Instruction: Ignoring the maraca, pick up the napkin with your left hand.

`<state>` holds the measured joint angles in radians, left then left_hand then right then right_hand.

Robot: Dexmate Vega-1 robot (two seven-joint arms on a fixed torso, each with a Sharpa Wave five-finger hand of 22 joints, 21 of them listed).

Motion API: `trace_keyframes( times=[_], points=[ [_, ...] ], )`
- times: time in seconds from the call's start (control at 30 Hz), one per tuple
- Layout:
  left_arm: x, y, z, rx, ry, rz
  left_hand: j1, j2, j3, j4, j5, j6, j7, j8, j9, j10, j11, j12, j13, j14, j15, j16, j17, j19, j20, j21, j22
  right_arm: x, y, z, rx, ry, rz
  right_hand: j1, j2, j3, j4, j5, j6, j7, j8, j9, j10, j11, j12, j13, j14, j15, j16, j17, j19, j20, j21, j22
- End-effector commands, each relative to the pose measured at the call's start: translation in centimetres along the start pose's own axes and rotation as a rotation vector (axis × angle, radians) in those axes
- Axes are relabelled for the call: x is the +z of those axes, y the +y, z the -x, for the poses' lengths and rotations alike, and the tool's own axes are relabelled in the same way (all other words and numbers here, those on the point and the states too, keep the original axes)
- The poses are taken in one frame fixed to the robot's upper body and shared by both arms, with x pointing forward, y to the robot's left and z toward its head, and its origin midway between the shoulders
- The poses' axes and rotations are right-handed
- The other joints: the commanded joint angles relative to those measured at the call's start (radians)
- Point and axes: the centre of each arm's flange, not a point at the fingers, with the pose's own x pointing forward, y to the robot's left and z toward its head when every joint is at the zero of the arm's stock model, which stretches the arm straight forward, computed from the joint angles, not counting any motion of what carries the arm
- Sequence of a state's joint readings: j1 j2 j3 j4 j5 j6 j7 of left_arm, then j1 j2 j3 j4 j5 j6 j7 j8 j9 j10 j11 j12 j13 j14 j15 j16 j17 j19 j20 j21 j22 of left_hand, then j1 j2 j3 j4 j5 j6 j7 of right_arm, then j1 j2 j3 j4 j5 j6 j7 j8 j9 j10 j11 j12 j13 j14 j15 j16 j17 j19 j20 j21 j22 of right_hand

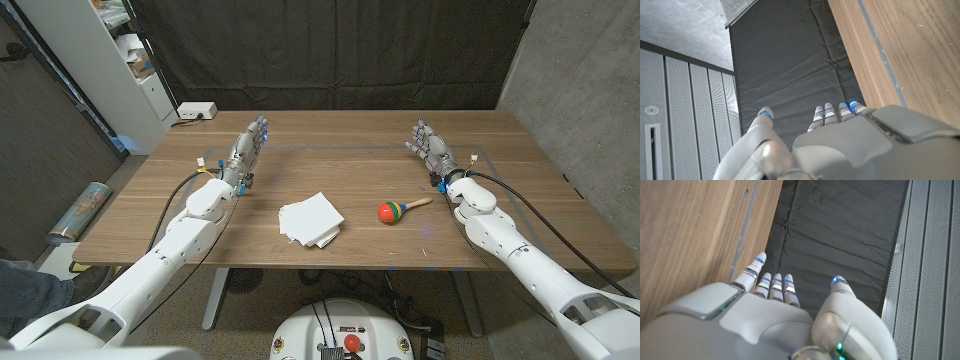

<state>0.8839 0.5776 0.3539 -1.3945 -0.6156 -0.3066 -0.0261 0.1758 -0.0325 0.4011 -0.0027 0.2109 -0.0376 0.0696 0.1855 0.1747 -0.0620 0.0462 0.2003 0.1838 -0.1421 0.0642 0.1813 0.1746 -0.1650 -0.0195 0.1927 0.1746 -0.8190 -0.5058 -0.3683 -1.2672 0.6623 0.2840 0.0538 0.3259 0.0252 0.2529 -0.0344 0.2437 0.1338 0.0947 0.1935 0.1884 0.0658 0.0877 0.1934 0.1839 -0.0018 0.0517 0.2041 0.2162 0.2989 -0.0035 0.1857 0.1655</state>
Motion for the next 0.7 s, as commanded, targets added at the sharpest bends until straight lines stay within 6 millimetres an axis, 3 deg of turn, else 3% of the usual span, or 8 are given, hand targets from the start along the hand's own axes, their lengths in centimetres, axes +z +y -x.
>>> trace_keyframes(
  times=[0.03, 0.7],
  points=[
    [0.2, 0.7, 1.1, -0.017, -0.033, 0.006, 0.007, -0.001, -0.002, -0.002, 0.002, 0.003, 0.006, 0.004, 0.002, 0.001, -0.005, 0.009, 0.005, 0.0, -0.003, 0.006, 0.004, 0.001, 0.006, 0.003, 0.003, 0.2, 0.5, -0.1, -0.005, -0.001, 0.01, 0.003, 0.0, 0.0, -0.004, 0.004, -0.004, -0.003, -0.003, 0.001, -0.004, 0.003, -0.001, 0.004, -0.003, 0.001, -0.002, 0.002, -0.004, 0.001, 0.001, 0.005],
    [0.7, 1.1, 2.8, -0.031, -0.068, -0.027, 0.01, 0.003, -0.003, -0.006, 0.001, 0.01, 0.005, 0.005, 0.003, 0.007, -0.01, 0.01, 0.005, 0.008, -0.006, 0.008, 0.004, 0.001, 0.016, 0.004, 0.004, 0.4, 1.3, 0.2, -0.015, -0.007, 0.02, 0.003, 0.002, 0.0, -0.006, 0.004, -0.002, -0.007, -0.001, 0.001, -0.004, 0.005, 0.0, 0.004, -0.005, 0.001, -0.003, 0.001, -0.008, 0.002, 0.001, 0.005]
  ],
)
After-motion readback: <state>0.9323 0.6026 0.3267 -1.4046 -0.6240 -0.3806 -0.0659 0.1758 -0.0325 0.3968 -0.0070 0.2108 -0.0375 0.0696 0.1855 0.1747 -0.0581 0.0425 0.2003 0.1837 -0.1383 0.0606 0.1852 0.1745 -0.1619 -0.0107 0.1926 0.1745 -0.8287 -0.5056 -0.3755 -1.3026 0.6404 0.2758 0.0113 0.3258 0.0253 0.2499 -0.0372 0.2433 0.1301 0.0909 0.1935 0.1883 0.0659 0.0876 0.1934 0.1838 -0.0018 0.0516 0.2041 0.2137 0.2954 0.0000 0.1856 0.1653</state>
